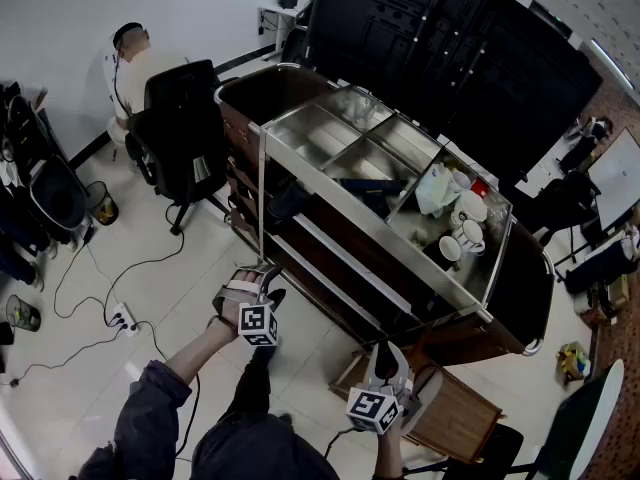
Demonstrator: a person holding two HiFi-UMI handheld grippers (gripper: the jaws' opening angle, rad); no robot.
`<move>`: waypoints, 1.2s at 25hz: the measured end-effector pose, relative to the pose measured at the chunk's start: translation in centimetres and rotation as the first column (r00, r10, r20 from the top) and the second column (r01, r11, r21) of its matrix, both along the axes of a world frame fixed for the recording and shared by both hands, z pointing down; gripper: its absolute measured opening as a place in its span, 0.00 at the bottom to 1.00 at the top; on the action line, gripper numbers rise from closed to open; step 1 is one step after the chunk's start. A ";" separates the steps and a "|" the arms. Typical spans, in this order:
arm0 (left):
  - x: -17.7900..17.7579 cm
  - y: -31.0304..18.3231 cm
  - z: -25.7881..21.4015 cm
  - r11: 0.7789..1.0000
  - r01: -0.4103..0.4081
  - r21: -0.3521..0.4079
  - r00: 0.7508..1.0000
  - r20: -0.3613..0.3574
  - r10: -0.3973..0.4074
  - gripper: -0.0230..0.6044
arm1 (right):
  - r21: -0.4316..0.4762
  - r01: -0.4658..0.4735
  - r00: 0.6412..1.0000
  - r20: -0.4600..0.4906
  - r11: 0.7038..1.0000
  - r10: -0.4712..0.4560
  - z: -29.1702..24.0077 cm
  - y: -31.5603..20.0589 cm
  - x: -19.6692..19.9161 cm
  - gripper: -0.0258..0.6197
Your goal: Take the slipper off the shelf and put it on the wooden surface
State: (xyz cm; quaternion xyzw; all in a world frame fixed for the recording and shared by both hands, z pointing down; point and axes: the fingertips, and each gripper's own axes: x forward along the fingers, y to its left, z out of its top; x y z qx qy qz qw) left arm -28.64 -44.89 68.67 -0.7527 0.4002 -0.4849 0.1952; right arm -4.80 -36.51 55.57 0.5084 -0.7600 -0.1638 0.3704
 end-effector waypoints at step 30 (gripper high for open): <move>-6.0 -12.0 0.8 0.964 0.048 0.260 0.975 0.198 -0.102 0.16 | 0.017 -0.101 0.993 0.058 0.995 0.100 -0.8 -3.5 0.9 0.10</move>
